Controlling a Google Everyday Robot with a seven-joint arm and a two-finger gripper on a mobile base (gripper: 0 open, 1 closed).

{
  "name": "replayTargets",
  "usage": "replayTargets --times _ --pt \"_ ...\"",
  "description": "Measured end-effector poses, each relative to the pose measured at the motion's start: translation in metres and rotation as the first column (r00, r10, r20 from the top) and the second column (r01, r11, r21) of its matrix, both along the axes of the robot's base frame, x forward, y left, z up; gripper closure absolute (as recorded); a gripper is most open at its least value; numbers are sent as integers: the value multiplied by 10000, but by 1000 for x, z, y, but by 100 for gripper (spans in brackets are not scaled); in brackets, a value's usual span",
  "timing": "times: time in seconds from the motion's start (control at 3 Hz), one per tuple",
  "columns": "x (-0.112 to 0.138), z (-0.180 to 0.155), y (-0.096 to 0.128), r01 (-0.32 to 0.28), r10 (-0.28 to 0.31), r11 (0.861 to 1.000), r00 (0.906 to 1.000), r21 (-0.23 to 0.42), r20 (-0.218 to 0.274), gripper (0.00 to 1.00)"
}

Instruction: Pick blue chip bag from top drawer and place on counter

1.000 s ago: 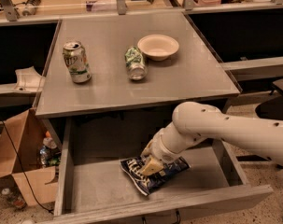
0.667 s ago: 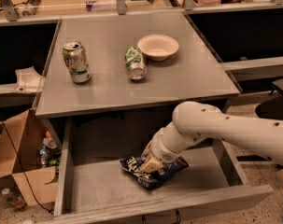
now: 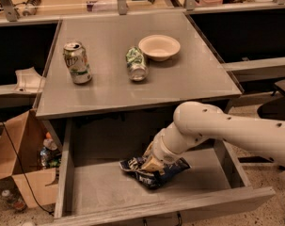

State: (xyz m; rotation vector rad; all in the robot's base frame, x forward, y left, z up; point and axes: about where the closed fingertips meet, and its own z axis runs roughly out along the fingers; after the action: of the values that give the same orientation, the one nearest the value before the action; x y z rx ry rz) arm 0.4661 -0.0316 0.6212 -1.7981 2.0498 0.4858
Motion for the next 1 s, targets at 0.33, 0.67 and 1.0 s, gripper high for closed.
replayTargets --times 0.33,0.67,1.0 --pt "5 15 -10 457 -458 9988 9989 -154 -61 100" --pt "9 41 -26 941 -945 9945 9955 -469 -72 100" --pt "6 76 -57 1685 -1694 9814 9855 -924 -25 100"
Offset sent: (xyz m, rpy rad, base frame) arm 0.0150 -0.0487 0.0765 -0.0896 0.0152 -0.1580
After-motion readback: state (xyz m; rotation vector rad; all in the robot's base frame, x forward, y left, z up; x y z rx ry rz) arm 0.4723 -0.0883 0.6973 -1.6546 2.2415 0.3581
